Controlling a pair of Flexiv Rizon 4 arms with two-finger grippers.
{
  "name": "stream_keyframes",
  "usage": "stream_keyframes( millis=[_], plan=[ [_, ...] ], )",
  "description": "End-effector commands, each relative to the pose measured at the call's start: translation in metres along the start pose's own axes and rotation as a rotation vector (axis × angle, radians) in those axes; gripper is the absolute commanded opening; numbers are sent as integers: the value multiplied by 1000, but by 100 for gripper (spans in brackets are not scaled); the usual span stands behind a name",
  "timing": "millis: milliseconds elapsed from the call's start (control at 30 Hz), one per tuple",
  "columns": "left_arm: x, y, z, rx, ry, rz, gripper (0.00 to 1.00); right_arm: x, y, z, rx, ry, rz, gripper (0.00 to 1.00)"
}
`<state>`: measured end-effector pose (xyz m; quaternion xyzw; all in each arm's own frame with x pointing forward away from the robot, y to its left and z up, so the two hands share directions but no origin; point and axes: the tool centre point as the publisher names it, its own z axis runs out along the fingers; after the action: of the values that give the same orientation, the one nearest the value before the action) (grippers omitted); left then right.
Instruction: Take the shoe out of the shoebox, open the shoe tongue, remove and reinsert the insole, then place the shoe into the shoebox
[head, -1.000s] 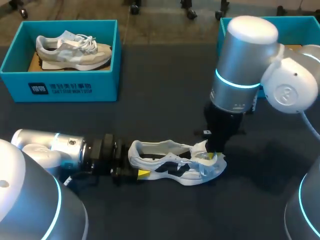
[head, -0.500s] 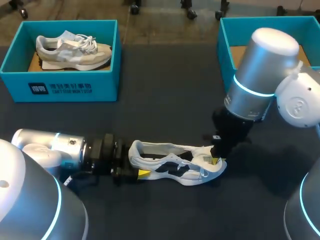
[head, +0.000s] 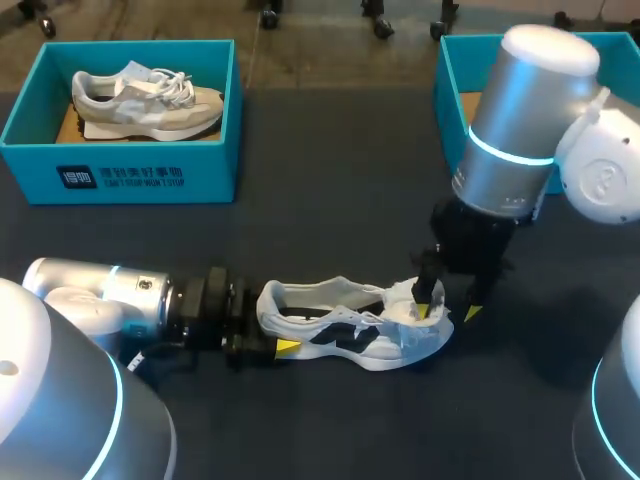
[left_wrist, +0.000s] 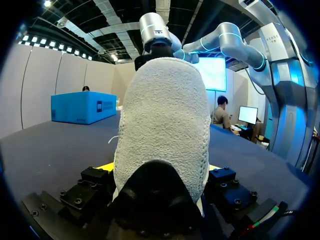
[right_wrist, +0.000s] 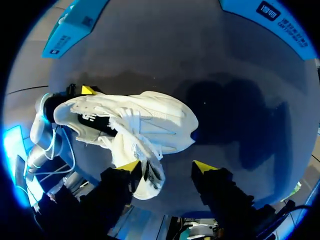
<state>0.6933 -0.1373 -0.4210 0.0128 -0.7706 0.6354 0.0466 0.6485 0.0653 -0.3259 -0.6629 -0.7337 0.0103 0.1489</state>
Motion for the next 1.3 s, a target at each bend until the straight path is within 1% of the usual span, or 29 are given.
stream_keyframes(
  millis=[33, 167, 233, 300, 433, 500, 600, 633, 667, 700, 733, 800, 833, 900, 1000, 1067, 1100, 1167, 1200, 1233, 1267, 1300],
  plan=[
    [-3, 5, 3, 1, -2, 0, 0, 10, -5, -28, 3, -93, -6, 82],
    [-3, 5, 3, 1, -2, 0, 0, 16, -6, -41, 8, -127, -23, 82],
    [-3, 5, 3, 1, -2, 0, 0, 22, -5, -52, 13, -152, -38, 86],
    [-3, 5, 3, 1, -2, 0, 0, 27, -4, -59, 24, -179, -46, 87],
    [-3, 5, 3, 1, -2, 0, 0, 43, 1, -77, 36, -241, -96, 84],
    [-3, 5, 3, 1, -2, 0, 0, 55, 4, -86, 40, -278, -143, 80],
    [-3, 5, 3, 1, -2, 0, 0, 73, 7, -94, 50, -336, -203, 76],
    [-3, 5, 3, 1, -2, 0, 0, 75, 7, -95, 50, -342, -210, 76],
    [-3, 5, 3, 1, -2, 0, 0, 83, 7, -98, 40, -363, -265, 74],
    [-3, 5, 3, 1, -2, 0, 0, 88, 7, -98, 40, -374, -285, 71],
    [-3, 5, 3, 1, -2, 0, 0, 92, 6, -99, 39, -388, -308, 57],
    [-3, 5, 3, 1, -2, 0, 0, 98, 6, -98, 21, -402, -387, 41],
    [-3, 5, 3, 1, -2, 0, 0, 102, 6, -98, 17, -417, -425, 31],
    [-3, 5, 3, 1, -2, 0, 0, 108, 7, -96, 5, -450, -511, 0],
    [-3, 5, 3, 1, -2, 0, 0, 116, 9, -92, -20, -500, -629, 0],
    [-3, 5, 3, 1, -2, 0, 0, 120, 8, -90, -69, -522, -714, 0],
    [-3, 5, 3, 1, -2, 0, 0, 122, 7, -89, -98, -543, -782, 0],
    [-3, 5, 3, 1, -2, 0, 0, 123, 7, -87, -170, -532, -907, 0],
    [-3, 5, 3, 1, -2, 0, 0, 123, 7, -86, -237, -519, -1031, 0],
    [-3, 5, 3, 1, -2, 0, 0, 124, 7, -85, -325, -475, -1174, 0],
    [-3, 5, 3, 1, -2, 0, 0, 126, 11, -85, -280, -438, -1138, 0],
    [-3, 5, 3, 1, -2, 0, 0, 132, 19, -83, -192, -396, -1123, 0]
  ],
)
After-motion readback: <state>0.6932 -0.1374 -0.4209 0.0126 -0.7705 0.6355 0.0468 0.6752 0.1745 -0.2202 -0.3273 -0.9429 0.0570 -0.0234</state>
